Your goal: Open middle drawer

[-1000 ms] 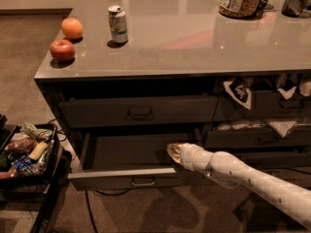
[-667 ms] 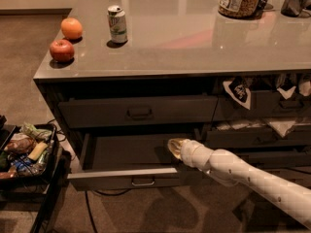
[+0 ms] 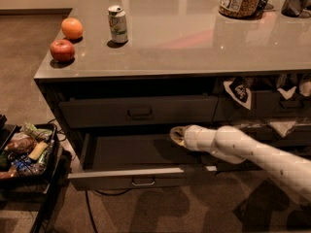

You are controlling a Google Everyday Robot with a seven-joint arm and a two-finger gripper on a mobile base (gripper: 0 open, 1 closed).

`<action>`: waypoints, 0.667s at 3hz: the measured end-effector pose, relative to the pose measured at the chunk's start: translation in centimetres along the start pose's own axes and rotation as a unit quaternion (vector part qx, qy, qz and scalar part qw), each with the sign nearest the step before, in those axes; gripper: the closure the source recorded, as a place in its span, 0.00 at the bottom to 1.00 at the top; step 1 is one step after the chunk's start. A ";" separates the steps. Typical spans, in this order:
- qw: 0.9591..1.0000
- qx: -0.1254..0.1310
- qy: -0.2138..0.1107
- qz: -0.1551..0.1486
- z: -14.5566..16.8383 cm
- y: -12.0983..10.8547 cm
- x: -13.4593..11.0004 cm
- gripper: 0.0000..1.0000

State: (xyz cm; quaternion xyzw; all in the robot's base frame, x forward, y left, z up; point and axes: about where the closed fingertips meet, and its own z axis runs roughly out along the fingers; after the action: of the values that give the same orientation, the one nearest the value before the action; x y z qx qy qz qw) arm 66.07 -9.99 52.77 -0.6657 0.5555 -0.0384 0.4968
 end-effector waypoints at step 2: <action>0.995 -0.082 -0.003 0.050 -2.3 0.0 3.5 1.00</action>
Offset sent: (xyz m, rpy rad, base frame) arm 0.0118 -0.0305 0.0019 0.0065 0.1207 -0.0061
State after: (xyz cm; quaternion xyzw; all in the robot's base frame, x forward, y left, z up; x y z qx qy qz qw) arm 65.95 -14.12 52.20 -0.6755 0.5879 0.0345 0.4437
